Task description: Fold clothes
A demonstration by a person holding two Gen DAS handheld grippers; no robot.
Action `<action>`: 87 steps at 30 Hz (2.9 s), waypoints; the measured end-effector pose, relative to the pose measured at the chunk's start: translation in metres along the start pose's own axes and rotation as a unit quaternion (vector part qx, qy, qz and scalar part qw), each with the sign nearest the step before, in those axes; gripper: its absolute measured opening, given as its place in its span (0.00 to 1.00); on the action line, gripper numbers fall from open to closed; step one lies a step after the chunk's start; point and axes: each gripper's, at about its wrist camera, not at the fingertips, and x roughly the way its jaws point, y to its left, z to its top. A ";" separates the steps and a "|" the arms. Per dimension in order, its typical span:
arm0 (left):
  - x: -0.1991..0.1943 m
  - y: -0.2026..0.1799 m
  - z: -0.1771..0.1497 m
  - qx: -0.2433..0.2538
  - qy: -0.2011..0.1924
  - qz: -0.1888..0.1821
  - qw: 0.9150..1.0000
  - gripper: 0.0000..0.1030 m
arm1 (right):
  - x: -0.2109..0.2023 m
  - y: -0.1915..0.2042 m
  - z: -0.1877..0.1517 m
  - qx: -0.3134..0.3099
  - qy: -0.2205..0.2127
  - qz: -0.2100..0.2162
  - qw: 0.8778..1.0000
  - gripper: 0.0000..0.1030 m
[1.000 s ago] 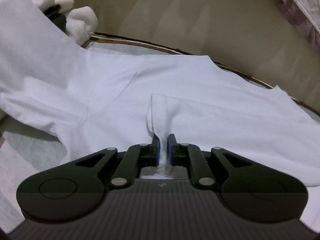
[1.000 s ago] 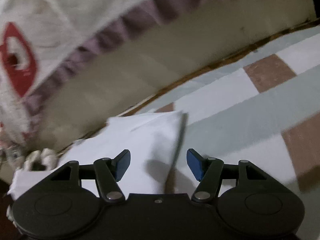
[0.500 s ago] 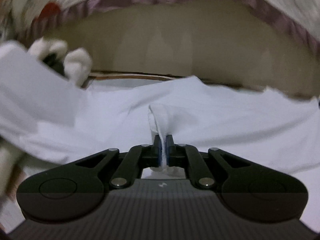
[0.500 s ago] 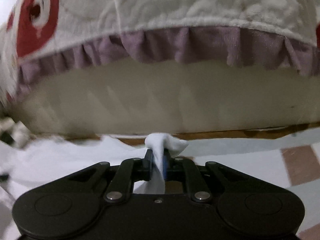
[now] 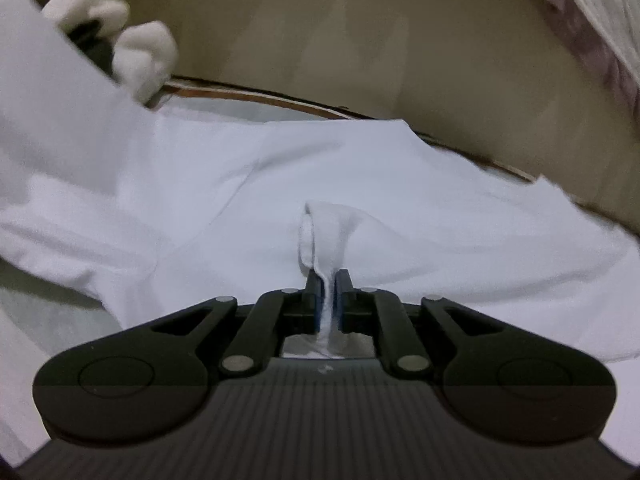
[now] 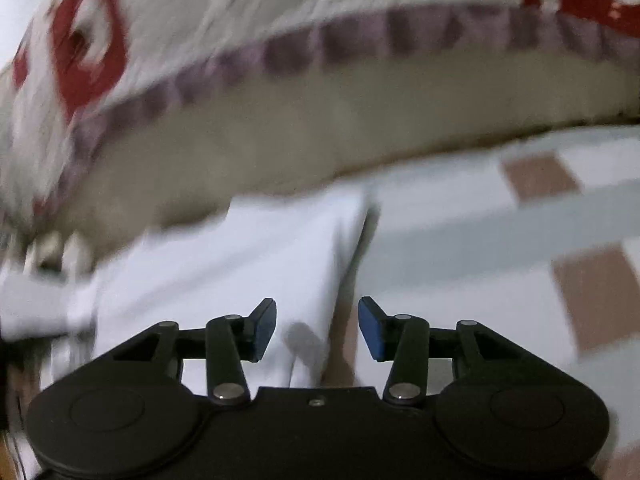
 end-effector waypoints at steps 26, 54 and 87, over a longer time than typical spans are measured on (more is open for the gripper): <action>-0.216 0.240 0.041 -0.287 -0.176 0.030 0.941 0.32 | -0.059 0.083 0.003 -0.090 -0.067 -0.143 0.983 0.29; -0.232 0.167 0.093 -0.104 -0.304 0.004 0.947 0.02 | -0.062 0.156 -0.040 -0.272 0.023 -0.031 0.961 0.37; -0.044 0.131 -0.021 -0.013 -0.058 -0.037 0.998 0.24 | 0.061 0.262 -0.001 -0.242 0.079 0.048 0.966 0.54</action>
